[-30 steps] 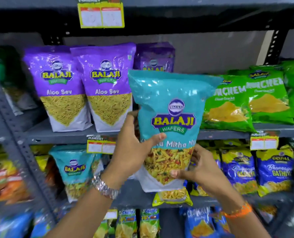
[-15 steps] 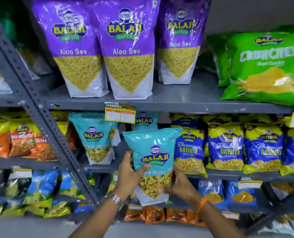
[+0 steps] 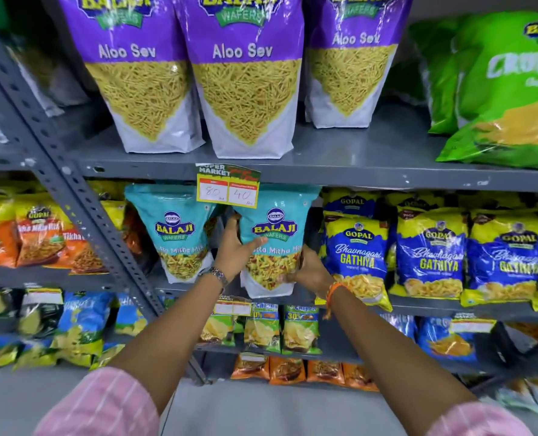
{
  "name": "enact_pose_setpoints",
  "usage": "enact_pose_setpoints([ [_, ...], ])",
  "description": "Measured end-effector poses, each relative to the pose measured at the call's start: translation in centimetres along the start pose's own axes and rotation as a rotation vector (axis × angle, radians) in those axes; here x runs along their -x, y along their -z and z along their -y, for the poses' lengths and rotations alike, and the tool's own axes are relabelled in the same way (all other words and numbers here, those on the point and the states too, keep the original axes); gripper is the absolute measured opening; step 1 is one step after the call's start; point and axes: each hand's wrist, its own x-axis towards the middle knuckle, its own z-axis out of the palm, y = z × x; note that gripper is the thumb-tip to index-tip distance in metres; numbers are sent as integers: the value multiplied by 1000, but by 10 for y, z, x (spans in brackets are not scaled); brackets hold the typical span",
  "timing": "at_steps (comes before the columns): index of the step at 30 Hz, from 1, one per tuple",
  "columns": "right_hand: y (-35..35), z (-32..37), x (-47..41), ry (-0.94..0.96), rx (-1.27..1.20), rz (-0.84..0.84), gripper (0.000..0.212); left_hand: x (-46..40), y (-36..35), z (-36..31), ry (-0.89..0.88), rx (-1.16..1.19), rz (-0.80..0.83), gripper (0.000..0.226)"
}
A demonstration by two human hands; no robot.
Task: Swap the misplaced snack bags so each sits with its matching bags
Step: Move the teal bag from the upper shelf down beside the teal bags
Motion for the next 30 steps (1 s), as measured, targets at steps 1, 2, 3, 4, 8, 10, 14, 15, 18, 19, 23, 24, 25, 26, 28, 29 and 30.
enact_pose_setpoints([
  [1, -1, 0, -4, 1, -13, -7, 91, -4, -1, 1, -3, 1, 9, 59],
  [2, -3, -1, -8, 4, -27, -20, 93, -8, -1, 3, -4, 5, 11, 61],
  [3, -4, -4, -11, 5, -34, -28, 96, -11, -1, 5, -3, 5, 12, 64],
  [4, -5, -10, -17, 10, -43, -43, 100, -15, -2, 8, -3, 10, 12, 67],
  [8, -10, -32, -36, 18, -21, -74, 100, -21, -2, 16, -4, 28, 36, 75],
  [10, -11, -27, -32, 16, 10, -110, 96, -24, -2, 20, 3, 29, 41, 76],
  [14, -13, -13, -25, 13, 35, -158, 89, -28, -2, 22, 12, 36, 44, 78],
  [15, -13, -12, -25, 10, 35, -160, 88, -29, -2, 22, 13, 36, 46, 78],
  [18, -13, -12, -26, 9, 58, -178, 88, -31, -1, 23, 17, 46, 63, 79],
  [19, -13, -12, -26, 7, 65, -180, 88, -31, 0, 23, 18, 41, 64, 79],
  [23, -15, -9, -22, -5, 80, -182, 88, -29, 3, 22, 23, 19, 53, 82],
  [24, -16, -7, -20, -8, 80, -186, 88, -29, 4, 23, 23, 17, 47, 82],
  [25, -16, -5, -16, -15, 81, -189, 88, -28, 5, 23, 21, 13, 45, 83],
  [26, -15, -1, -12, -21, 80, -192, 88, -27, 7, 24, 21, 11, 46, 84],
  [28, -13, 2, -5, -22, 70, -204, 93, -21, 8, 23, 30, 18, 41, 82],
  [29, -12, 5, 1, -24, 59, -225, 96, -15, 7, 23, 41, 18, 19, 79],
  [30, -10, 8, 7, -22, 42, -265, 98, -9, 6, 23, 56, 20, -21, 78],
])
